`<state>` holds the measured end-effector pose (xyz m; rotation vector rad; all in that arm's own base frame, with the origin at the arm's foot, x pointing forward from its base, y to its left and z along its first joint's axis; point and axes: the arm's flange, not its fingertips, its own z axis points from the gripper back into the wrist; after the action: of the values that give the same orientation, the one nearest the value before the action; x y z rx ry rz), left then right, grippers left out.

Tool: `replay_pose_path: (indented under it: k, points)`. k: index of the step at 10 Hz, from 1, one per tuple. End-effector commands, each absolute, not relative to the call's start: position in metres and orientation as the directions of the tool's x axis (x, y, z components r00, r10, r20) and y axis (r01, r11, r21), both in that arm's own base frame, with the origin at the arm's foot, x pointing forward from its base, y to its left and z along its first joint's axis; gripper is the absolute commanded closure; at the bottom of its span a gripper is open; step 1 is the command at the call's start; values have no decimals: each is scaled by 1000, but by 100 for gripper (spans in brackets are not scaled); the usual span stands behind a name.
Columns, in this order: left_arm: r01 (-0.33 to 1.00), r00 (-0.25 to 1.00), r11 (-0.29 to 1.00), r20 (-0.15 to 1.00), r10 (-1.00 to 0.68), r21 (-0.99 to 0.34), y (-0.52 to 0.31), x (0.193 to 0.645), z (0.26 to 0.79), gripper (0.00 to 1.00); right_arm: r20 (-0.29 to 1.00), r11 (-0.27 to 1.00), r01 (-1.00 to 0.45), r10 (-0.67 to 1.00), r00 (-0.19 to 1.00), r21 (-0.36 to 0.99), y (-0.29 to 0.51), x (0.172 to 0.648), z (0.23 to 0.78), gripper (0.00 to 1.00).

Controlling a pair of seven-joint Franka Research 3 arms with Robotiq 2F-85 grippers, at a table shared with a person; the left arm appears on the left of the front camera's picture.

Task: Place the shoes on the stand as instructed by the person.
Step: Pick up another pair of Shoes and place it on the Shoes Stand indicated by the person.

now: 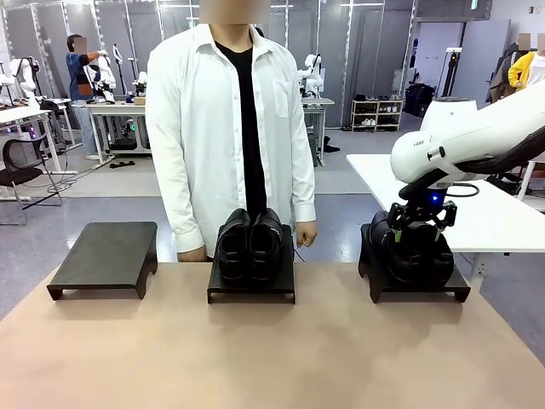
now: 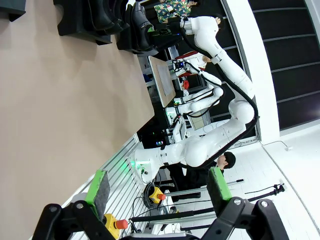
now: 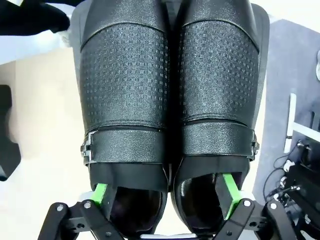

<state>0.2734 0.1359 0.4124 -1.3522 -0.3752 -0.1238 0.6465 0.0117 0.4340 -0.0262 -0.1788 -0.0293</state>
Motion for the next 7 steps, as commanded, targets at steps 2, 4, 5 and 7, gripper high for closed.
replay_pose_path:
  k: [2,4,5,7]
  points:
    - [309,933,215,339,123,-927,136,273,413,0,179,999,30,-25,984,-26,12,646,434,0]
    - [309,933,215,339,123,-927,136,273,413,0,179,999,30,-25,984,-26,12,646,434,0]
    - [309,933,215,339,123,-927,136,273,413,0,179,999,30,-25,984,-26,12,646,434,0]
    - [309,933,215,339,123,-927,136,273,413,0,179,999,30,-25,984,-26,12,646,434,0]
